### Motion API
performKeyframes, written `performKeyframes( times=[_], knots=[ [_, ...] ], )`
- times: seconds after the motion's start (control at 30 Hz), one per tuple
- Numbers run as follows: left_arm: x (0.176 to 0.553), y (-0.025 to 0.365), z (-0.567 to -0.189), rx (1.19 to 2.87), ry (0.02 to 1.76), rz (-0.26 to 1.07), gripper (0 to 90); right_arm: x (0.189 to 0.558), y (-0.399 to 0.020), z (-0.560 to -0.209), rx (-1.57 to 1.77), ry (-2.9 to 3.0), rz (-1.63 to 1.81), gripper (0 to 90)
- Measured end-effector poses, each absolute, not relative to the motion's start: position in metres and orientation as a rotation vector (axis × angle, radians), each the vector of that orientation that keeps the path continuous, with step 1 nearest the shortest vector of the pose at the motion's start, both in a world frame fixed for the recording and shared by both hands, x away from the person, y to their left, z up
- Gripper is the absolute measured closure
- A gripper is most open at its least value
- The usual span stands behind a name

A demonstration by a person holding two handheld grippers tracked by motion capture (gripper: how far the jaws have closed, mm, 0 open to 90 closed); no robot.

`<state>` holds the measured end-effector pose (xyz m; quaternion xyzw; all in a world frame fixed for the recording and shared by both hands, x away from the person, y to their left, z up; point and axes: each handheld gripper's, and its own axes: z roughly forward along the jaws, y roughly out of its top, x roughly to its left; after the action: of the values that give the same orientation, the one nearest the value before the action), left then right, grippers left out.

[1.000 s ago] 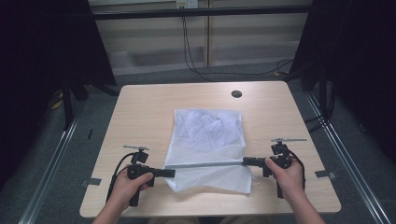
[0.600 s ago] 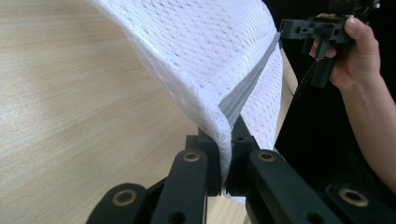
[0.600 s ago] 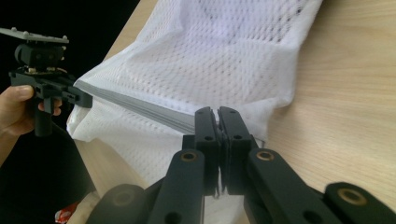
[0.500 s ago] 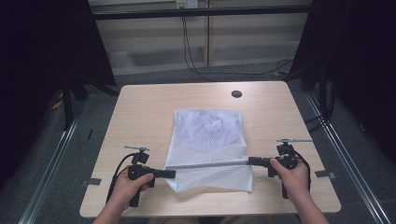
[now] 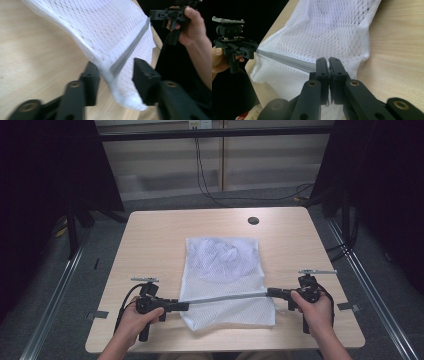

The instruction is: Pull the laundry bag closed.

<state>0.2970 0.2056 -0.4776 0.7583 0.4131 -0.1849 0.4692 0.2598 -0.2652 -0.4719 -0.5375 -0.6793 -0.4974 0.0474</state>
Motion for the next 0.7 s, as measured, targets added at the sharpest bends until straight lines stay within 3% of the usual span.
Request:
performKeyframes(
  times=[0.1,0.27,0.4,0.7],
  knots=[
    [0.298,0.208,-0.477,1.874,1.002,-0.380,32.4,0.259,-0.267,-0.471,-1.658,-2.083,-1.552,71.9],
    [0.300,0.212,-0.477,1.872,0.979,-0.211,16.1,0.257,-0.269,-0.468,-1.653,-2.152,-1.628,51.5],
    [0.301,0.215,-0.473,1.878,0.965,-0.067,11.4,0.257,-0.269,-0.468,-1.657,-2.257,-1.675,33.7],
    [0.302,0.220,-0.470,1.874,0.972,0.037,10.3,0.255,-0.270,-0.469,-1.665,-2.380,-1.666,24.9]
  ],
)
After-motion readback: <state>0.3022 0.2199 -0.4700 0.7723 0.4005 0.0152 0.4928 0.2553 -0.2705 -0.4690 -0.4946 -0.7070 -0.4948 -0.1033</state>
